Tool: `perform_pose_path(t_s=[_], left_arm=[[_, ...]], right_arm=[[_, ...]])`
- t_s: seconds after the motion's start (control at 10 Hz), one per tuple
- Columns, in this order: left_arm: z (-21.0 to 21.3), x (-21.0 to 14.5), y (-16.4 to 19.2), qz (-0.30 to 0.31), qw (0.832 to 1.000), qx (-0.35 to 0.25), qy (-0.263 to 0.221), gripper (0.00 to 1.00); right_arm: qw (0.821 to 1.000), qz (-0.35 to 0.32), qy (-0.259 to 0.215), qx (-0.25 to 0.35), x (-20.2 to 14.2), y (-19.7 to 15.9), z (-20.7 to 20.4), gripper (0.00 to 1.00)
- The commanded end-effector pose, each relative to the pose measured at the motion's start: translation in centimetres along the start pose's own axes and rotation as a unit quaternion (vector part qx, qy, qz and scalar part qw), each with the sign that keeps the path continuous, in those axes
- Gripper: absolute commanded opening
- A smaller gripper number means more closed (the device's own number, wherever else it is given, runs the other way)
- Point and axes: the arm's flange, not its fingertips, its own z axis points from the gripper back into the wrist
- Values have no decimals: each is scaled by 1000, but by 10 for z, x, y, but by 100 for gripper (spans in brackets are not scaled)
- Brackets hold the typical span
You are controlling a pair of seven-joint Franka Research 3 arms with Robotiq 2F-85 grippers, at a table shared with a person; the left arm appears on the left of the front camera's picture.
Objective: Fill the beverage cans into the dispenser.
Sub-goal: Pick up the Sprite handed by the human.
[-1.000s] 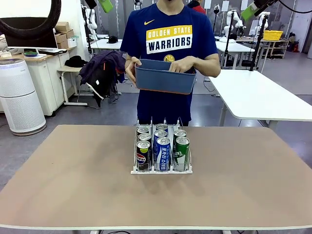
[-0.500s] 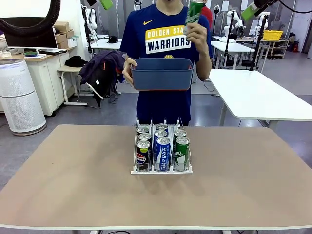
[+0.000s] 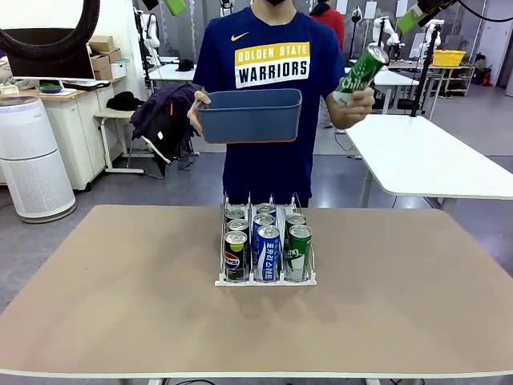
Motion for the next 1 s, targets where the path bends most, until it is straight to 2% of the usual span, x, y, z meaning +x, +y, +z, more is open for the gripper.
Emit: perform_pose_path(t_s=[0.0, 0.9], left_arm=[[0, -1, 0, 1, 1000, 3, -5, 100], [0, -1, 0, 1, 1000, 3, -5, 100]], right_arm=[[1000, -1, 1, 1, -1, 0, -1, 100], [1000, -1, 1, 1, -1, 0, -1, 100]])
